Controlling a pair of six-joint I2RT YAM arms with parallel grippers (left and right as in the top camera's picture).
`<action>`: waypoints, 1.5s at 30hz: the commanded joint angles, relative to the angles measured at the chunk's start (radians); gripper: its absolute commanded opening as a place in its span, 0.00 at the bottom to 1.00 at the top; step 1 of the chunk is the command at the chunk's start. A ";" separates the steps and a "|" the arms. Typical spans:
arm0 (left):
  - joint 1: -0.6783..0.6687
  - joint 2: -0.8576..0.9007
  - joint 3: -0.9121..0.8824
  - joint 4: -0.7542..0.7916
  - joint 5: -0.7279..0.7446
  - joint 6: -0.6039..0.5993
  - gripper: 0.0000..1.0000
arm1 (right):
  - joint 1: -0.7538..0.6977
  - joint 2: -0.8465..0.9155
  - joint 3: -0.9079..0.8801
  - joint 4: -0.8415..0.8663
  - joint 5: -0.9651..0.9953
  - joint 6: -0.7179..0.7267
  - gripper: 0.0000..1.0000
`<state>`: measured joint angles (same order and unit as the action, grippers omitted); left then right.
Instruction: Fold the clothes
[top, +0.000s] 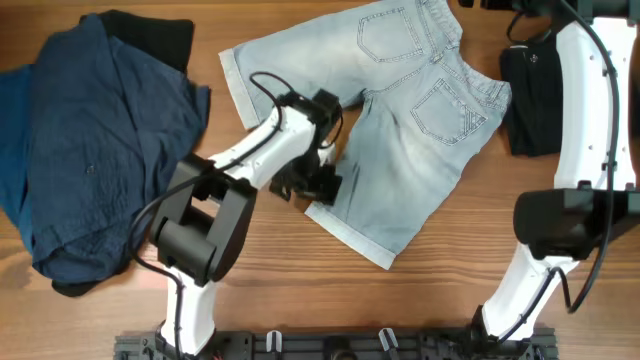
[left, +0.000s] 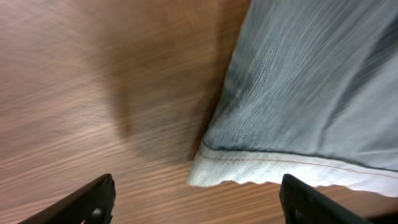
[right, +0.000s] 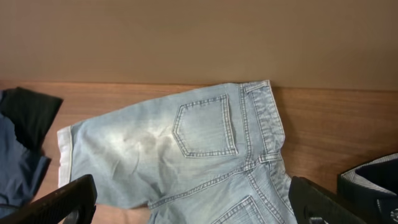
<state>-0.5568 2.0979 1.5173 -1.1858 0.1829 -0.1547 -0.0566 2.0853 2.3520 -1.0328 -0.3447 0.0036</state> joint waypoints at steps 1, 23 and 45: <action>-0.024 -0.003 -0.075 0.032 -0.010 0.032 0.79 | 0.003 0.003 0.001 -0.027 -0.038 -0.027 1.00; 0.084 -0.055 -0.204 0.209 -0.069 0.046 0.04 | 0.003 0.003 -0.003 -0.068 -0.074 -0.028 1.00; 0.519 -0.141 0.149 0.433 -0.300 0.080 0.76 | 0.003 0.003 -0.004 -0.241 0.161 0.137 1.00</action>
<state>-0.0456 2.0232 1.5257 -0.6811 -0.0834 0.0143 -0.0570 2.0830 2.3497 -1.2308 -0.2462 0.0784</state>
